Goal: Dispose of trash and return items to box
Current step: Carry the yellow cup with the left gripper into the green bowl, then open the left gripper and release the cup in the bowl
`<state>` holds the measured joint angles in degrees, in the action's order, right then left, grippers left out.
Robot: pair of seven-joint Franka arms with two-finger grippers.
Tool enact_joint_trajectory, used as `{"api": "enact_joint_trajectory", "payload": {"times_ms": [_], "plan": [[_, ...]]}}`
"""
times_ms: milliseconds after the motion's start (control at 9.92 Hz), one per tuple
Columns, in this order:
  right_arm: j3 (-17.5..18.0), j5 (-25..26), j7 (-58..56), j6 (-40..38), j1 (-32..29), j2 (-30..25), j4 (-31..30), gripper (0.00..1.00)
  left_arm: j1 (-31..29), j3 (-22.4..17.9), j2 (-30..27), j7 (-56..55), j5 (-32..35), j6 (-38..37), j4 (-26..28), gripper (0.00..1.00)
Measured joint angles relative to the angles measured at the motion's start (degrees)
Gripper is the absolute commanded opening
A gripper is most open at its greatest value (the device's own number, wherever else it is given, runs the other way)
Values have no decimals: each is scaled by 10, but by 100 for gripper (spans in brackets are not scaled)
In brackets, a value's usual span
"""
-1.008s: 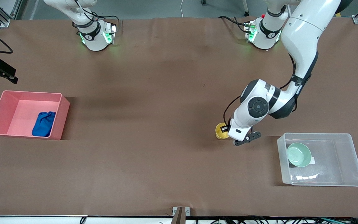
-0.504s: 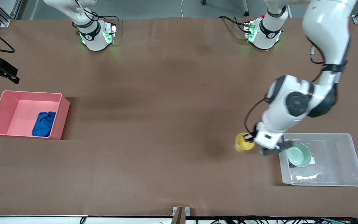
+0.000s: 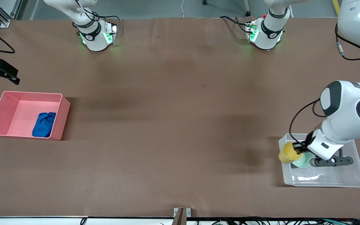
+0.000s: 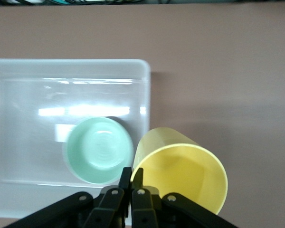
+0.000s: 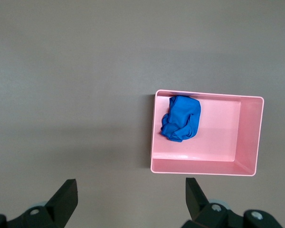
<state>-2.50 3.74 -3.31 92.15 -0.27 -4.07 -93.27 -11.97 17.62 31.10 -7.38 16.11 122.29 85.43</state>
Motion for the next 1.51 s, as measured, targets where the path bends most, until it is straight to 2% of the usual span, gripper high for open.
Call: {"api": "enact_joint_trajectory", "payload": {"times_ms": [504, 806, 1008, 1109, 1310, 1411, 1512], "plan": [[0, 0, 0, 0, 0, 0, 0, 100, -52, -14, 53, 124, 18, 0, -30, 0], [0, 0, 0, 0, 0, 0, 0, 100, -65, -14, 86, 128, -31, -1, -30, 0], [0, 0, 0, 0, 0, 0, 0, 100, -65, -13, 99, 128, -40, -1, -31, 1], [0, 0, 0, 0, 0, 0, 0, 100, -65, -13, 102, 128, -40, -1, -31, 6], [0, 0, 0, 0, 0, 0, 0, 100, -65, -13, 111, 128, -40, -1, -31, 33], [0, 0, 0, 0, 0, 0, 0, 100, -65, -13, 116, 128, -40, -1, -31, 69], [-1, 0, 0, 0, 0, 0, 0, 100, -65, -13, 118, 128, -40, -1, -31, 100]]}}
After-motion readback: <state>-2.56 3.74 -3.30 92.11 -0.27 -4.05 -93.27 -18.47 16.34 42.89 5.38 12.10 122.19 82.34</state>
